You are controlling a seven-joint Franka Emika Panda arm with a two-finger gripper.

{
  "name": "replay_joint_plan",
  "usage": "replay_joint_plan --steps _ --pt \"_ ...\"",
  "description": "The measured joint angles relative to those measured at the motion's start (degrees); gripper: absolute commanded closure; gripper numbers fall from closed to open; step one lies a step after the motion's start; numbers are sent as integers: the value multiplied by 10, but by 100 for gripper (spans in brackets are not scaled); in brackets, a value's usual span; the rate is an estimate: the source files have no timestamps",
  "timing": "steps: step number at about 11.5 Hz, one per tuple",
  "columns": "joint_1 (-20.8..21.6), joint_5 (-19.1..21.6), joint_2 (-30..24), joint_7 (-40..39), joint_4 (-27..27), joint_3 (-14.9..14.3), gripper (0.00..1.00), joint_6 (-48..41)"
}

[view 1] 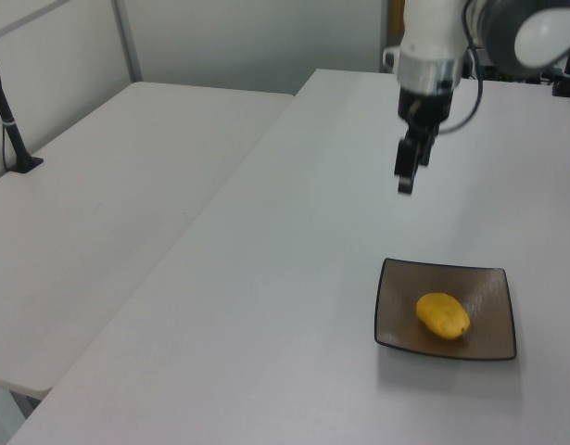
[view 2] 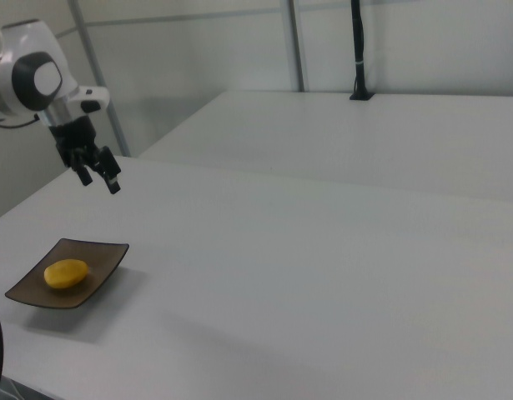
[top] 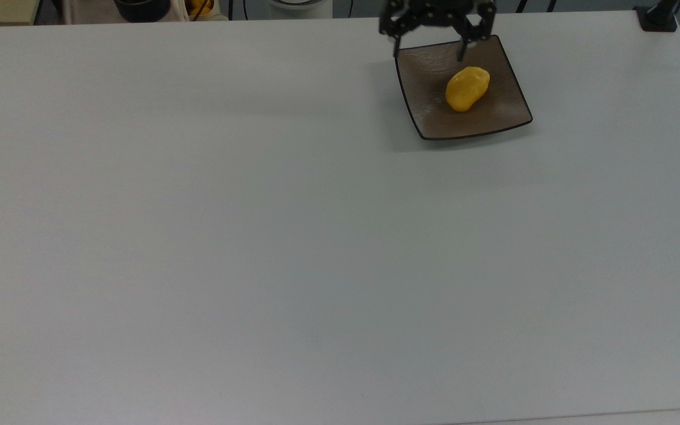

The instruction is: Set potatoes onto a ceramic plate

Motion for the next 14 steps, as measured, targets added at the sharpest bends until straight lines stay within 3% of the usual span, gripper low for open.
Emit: replay_joint_plan --steps 5,8,10,14 --pt "-4 23 -49 -18 46 -100 0 -72" --pt "-29 29 -50 -85 46 -108 0 -72" --pt "-48 49 -50 -172 45 -113 0 -72" --pt "-56 60 -49 -303 45 -140 0 -72"
